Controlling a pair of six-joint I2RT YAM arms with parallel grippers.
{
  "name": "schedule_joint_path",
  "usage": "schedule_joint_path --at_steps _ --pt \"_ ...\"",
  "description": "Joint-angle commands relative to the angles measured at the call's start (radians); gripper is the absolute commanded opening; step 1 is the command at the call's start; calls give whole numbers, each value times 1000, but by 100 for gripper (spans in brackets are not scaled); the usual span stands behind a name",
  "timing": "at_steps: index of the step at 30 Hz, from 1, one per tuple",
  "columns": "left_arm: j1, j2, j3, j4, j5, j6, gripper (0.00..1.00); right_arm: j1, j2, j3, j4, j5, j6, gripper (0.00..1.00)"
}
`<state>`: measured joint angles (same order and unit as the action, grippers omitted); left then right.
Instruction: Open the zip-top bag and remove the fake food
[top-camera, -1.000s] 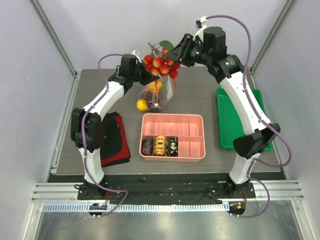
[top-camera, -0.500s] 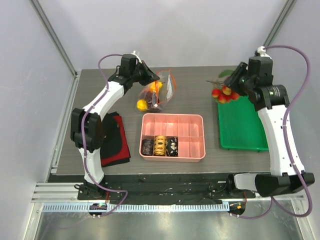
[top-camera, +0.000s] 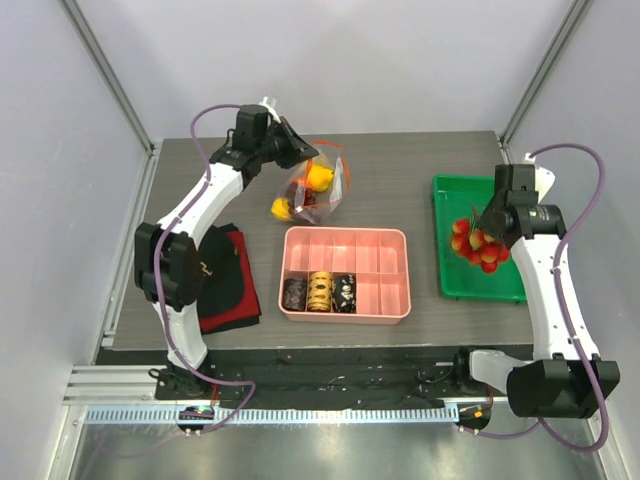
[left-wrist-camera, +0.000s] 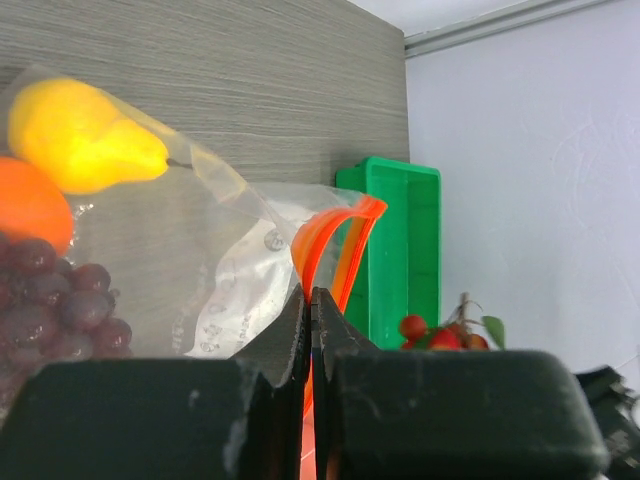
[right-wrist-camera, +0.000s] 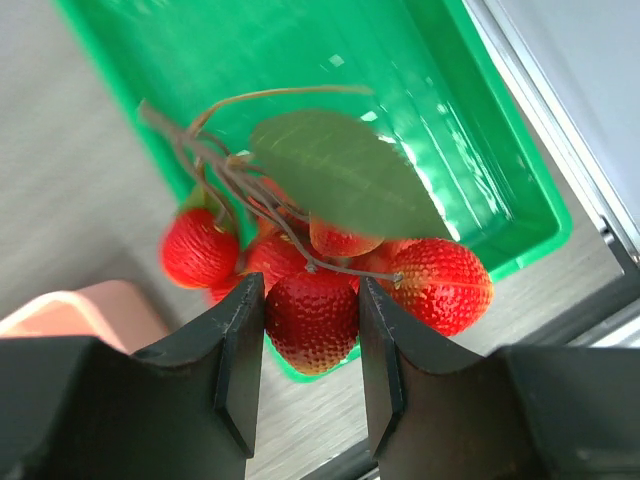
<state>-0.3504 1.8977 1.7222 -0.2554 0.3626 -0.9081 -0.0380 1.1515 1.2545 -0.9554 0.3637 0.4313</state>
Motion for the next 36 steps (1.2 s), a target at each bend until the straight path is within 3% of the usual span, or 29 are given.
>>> schedule_joint_path --at_steps 1,7,8,11,13,14,19,20,22,25,30,36 --pt "4 -63 -10 25 30 -6 0 -22 13 -97 115 49 -2 1" --pt "4 -51 -21 59 47 -38 0 -36 72 -193 165 20 3 1" --pt "2 -49 -23 64 48 -43 0 -36 77 -199 170 18 4 5" --pt "1 -49 -24 77 52 -57 0 -36 89 -221 178 33 17 29" --pt "-1 -48 -23 82 53 -66 0 -36 94 -234 187 34 9 39" --pt "-1 -48 -24 85 55 -69 0 -36 97 -236 193 35 9 50" --pt "-9 -52 -30 93 56 -78 0 -36 117 -204 179 37 -28 72" --pt "-13 -52 -33 94 58 -78 0 -34 113 -189 158 43 -41 86" --pt "-19 -54 -36 97 58 -80 0 -34 105 -138 152 55 -60 96" --pt "-25 -58 -42 102 53 -81 0 1 105 -54 138 -31 -68 94" --pt "-47 -52 -23 114 50 -101 0 231 108 42 253 -112 59 90" --pt "-79 -35 10 130 49 -143 0 366 214 97 455 -293 150 73"
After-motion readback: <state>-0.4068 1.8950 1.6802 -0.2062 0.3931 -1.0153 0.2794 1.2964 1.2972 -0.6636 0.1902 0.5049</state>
